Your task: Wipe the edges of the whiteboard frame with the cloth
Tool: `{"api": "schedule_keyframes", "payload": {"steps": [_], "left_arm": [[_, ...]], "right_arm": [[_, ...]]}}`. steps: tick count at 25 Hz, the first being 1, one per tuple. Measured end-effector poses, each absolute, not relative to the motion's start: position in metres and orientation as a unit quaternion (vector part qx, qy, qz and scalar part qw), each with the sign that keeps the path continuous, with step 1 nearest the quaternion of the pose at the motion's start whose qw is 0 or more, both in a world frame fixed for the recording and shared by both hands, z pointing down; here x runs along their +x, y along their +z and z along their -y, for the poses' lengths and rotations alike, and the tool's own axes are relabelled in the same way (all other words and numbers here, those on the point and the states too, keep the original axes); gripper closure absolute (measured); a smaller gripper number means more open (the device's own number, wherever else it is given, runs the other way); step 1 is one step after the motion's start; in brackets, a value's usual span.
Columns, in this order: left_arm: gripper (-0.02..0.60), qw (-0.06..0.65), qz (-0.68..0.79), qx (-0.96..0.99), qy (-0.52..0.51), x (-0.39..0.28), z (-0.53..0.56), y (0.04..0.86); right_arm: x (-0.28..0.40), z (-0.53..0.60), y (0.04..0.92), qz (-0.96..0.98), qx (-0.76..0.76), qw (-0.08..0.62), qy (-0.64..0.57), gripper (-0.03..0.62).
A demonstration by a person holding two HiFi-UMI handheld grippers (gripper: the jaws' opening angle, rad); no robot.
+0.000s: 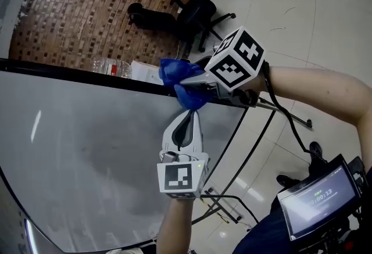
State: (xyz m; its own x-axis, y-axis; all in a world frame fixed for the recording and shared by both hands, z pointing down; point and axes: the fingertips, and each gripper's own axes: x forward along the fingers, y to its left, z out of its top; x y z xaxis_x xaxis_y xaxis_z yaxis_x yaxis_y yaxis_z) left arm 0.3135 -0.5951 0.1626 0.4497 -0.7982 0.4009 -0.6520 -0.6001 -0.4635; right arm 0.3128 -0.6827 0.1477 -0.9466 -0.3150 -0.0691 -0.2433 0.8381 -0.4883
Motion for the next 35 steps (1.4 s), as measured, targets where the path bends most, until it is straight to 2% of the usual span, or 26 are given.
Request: {"api": "schedule_keyframes", "payload": {"steps": [3, 7, 10, 15, 18, 23, 27, 35], "left_arm": [[0.578, 0.116, -0.426, -0.845, -0.301, 0.294, 0.59, 0.178], [0.578, 0.105, -0.423, -0.847, -0.305, 0.298, 0.588, 0.185], [0.578, 0.098, -0.422, -0.847, -0.309, 0.29, 0.583, 0.206], [0.578, 0.082, -0.42, -0.846, -0.318, 0.286, 0.583, 0.215], [0.578, 0.079, -0.418, -0.845, -0.323, 0.285, 0.585, 0.248], [0.578, 0.017, -0.425, -0.846, -0.322, 0.285, 0.58, 0.282], [0.578, -0.028, -0.431, -0.844, -0.319, 0.27, 0.571, 0.295], [0.578, -0.051, -0.411, -0.857, -0.306, 0.266, 0.571, 0.309]], "right_arm": [[0.295, 0.677, 0.16, -0.958, -0.159, 0.063, -0.232, 0.442], [0.296, 0.679, 0.164, -0.969, -0.204, 0.005, -0.138, 0.442], [0.293, 0.677, 0.174, -0.968, -0.233, -0.002, -0.093, 0.442], [0.313, 0.689, 0.178, -0.948, -0.245, 0.075, -0.19, 0.441], [0.328, 0.698, 0.218, -0.925, -0.246, 0.12, -0.263, 0.442], [0.334, 0.705, 0.273, -0.881, -0.262, 0.172, -0.355, 0.442], [0.323, 0.701, 0.272, -0.863, -0.259, 0.207, -0.381, 0.442], [0.328, 0.7, 0.29, -0.825, -0.253, 0.255, -0.437, 0.444]]}}
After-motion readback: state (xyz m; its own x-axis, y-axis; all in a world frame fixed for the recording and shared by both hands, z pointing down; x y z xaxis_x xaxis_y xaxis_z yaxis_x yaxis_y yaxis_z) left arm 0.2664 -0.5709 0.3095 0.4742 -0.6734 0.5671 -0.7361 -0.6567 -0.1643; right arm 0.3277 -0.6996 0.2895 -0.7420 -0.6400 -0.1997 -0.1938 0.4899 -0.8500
